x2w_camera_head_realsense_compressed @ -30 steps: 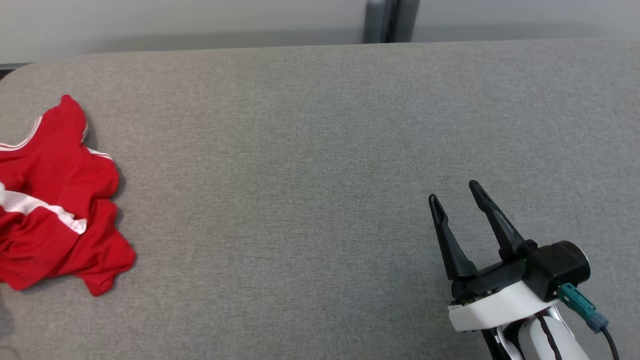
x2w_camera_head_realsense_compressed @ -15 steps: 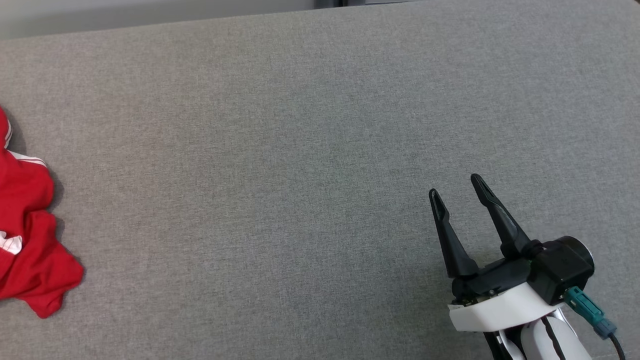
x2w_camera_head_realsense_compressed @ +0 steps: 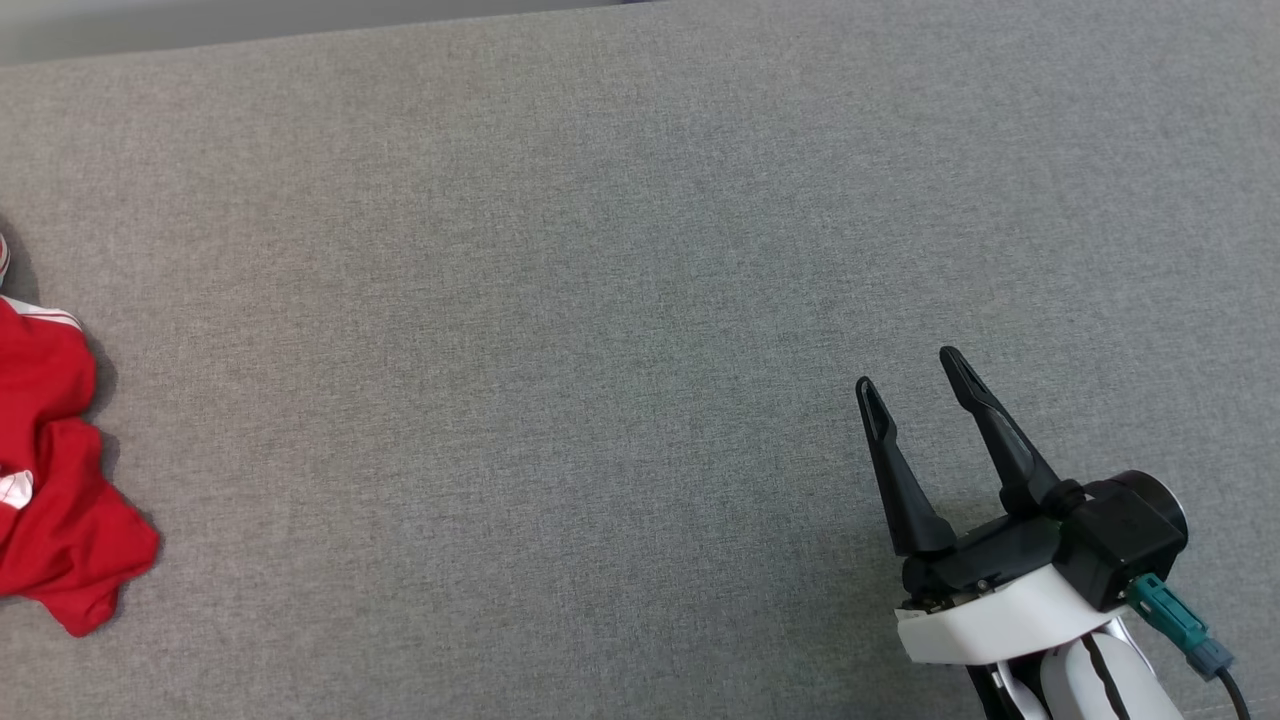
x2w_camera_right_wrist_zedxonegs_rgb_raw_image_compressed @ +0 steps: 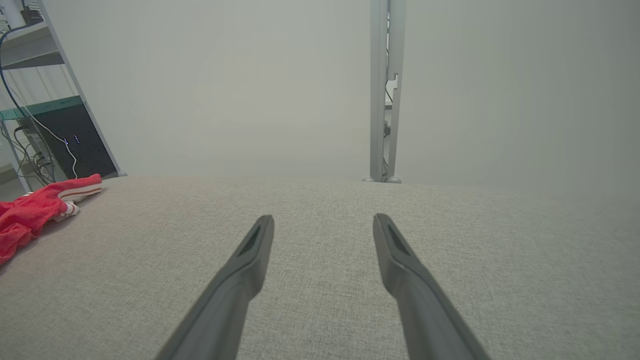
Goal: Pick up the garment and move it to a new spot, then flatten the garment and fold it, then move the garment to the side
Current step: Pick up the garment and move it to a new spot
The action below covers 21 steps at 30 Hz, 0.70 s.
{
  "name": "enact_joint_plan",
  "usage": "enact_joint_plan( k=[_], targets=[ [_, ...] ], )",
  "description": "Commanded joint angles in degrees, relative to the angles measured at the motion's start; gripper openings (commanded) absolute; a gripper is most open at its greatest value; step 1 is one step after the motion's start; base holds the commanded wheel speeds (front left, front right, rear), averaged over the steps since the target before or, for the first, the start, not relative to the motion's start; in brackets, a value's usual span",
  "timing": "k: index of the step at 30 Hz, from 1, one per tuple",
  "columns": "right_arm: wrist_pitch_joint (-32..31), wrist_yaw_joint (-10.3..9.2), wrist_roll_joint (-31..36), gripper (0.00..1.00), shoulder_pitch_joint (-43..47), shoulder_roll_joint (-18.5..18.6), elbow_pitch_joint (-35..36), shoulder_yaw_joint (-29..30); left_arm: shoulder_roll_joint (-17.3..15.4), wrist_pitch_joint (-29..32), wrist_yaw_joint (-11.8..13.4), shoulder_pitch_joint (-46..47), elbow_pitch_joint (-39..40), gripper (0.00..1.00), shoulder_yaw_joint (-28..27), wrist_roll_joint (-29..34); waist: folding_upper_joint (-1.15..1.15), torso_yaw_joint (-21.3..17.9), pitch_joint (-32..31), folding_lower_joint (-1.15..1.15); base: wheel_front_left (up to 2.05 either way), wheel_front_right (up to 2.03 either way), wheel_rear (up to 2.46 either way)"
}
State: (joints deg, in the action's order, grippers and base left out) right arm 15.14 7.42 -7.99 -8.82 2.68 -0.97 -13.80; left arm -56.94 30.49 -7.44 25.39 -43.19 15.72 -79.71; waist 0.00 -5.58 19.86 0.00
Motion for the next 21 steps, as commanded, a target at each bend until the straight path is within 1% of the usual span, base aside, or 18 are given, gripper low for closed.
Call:
enact_joint_plan(
  k=[1,13,21],
  targets=[
    [0.1,0.13,0.2,1.0,-0.1,0.4,-0.1,-0.1,-0.9,-0.6,-0.1,1.4,0.2,0.0,0.4,-0.7,0.0,0.1,0.1,0.0,0.0,0.0,0.0],
    [0.0,0.13,-1.2,1.0,0.0,0.4,-1.2,0.0,-2.7,-4.8,-0.1,2.4,2.6,0.0,3.6,-1.1,0.0,0.7,-2.4,0.0,0.0,0.0,0.0],
    [0.0,0.13,-2.4,1.0,0.7,0.4,-3.3,-0.1,-4.3,-7.7,-0.1,4.0,7.9,0.0,7.0,-0.3,0.0,1.1,-6.7,0.0,0.0,0.0,0.0]
  ],
)
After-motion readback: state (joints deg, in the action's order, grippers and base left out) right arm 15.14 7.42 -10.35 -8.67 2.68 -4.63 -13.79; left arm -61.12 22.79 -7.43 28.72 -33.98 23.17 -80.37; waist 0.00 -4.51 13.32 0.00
